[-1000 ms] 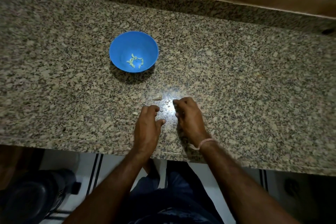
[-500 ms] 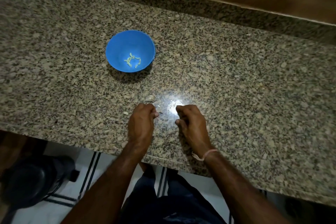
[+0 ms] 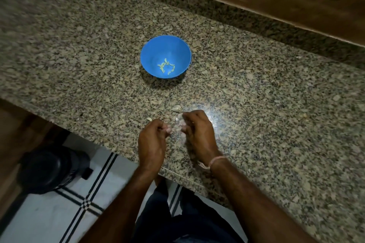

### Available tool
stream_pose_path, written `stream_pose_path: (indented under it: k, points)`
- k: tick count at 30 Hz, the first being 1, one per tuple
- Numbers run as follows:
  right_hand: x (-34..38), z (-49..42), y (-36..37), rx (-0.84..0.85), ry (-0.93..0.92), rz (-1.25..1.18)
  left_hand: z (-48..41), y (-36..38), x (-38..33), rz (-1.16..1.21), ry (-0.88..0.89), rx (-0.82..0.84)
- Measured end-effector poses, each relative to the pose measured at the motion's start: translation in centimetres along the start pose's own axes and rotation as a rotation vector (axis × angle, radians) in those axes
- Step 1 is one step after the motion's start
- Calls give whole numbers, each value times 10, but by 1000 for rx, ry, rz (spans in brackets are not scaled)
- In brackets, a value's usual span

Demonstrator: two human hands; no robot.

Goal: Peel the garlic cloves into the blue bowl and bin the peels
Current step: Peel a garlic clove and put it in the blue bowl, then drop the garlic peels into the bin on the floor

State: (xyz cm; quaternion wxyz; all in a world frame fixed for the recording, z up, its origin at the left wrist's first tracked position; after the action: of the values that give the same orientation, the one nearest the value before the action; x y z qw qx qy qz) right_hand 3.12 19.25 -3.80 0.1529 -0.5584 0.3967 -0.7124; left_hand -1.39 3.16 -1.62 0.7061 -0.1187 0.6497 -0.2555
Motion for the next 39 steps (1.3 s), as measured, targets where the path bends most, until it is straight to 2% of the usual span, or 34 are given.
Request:
stream_pose_path:
  k: [6, 11, 17, 21, 26, 33, 35, 39]
  points:
    - [22, 6, 7, 24, -137, 45, 6, -6, 13, 15, -58, -26]
    - [31, 0, 13, -44, -162, 67, 6, -9, 14, 0, -63, -46]
    - [35, -12, 28, 27, -159, 93, 10, -11, 12, 28, -58, -43]
    - [44, -10, 26, 12, -170, 78, 10, -14, 17, 38, -86, -50]
    - [55, -7, 20, -25, -239, 278, 8, -19, 21, 29, -91, -56]
    - [48, 6, 31, 69, -321, 541, 10, -25, 32, 76, -159, -70]
    - [49, 16, 32, 135, -239, 450, 12, -29, 37, 106, -176, -74]
    - [44, 22, 36, 137, 221, -295, 18, -49, 54, 179, -224, -125]
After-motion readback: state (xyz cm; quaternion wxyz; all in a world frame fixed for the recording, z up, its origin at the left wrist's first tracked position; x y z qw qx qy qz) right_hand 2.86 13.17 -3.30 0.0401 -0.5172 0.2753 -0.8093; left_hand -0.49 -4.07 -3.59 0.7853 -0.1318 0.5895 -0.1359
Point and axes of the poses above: each hand's wrist, its own z-axis away from the middle knuckle, its own y-axis out of the palm, x = y × z, the point moved 7 cm from there along -z, towards the middle knuckle, and after that the axes turned 8 degrees about z, right-handed, at the moved point
